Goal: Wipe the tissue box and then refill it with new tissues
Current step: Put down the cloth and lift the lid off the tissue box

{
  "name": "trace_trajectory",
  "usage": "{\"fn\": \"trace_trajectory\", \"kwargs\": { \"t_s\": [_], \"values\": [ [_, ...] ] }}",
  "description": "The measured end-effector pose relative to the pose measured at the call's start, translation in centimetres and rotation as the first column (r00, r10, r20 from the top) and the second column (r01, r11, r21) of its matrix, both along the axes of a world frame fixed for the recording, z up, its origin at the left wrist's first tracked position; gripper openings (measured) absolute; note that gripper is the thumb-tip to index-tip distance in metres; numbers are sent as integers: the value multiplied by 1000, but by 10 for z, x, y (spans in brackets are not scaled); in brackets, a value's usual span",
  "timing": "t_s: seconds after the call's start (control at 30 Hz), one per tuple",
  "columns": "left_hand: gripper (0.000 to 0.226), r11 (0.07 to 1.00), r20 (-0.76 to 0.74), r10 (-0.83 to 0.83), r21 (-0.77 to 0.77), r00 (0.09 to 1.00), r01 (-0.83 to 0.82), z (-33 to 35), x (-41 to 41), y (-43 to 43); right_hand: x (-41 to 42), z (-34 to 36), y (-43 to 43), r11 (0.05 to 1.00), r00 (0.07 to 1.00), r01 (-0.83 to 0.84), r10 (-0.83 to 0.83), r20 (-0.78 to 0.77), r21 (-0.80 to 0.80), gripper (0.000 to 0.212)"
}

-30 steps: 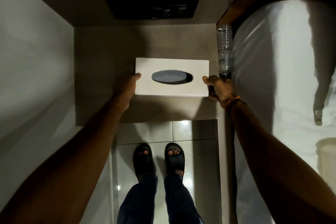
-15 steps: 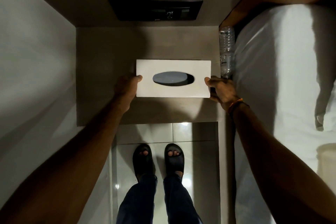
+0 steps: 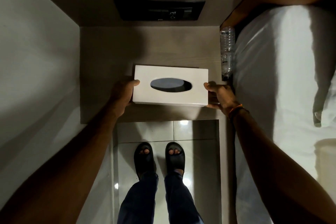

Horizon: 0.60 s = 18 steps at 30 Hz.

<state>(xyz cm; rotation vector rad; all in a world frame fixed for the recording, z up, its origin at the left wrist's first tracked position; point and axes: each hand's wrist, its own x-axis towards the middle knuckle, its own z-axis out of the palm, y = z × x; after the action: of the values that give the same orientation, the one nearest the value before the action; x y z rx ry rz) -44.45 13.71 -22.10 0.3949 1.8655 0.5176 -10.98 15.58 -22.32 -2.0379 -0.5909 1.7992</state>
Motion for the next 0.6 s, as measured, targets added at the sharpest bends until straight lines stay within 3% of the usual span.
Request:
{"fn": "trace_trajectory", "kwargs": {
  "t_s": [0.1,0.2,0.43,0.5,0.6],
  "values": [
    [26,999,40,32,-9,999,-32,2,-4,-8,-2,7,-2,1000,999,-26,26,-22,-10,33],
    [19,999,36,39,-1,999,-39,3,-7,-16,-3,14,-5,999,999,-38,37,-24,-10,33],
    [18,976,-51,80,205,996,-68,11,-9,-12,-10,41,14,992,998,-41,36,43,116,16],
    [17,953,-94,73,300,993,-42,17,-10,4,-15,51,29,984,998,-43,34,57,173,16],
    [23,953,-129,41,304,991,0,20,-11,30,-26,56,53,970,997,-48,33,69,238,23]
  ]
}}
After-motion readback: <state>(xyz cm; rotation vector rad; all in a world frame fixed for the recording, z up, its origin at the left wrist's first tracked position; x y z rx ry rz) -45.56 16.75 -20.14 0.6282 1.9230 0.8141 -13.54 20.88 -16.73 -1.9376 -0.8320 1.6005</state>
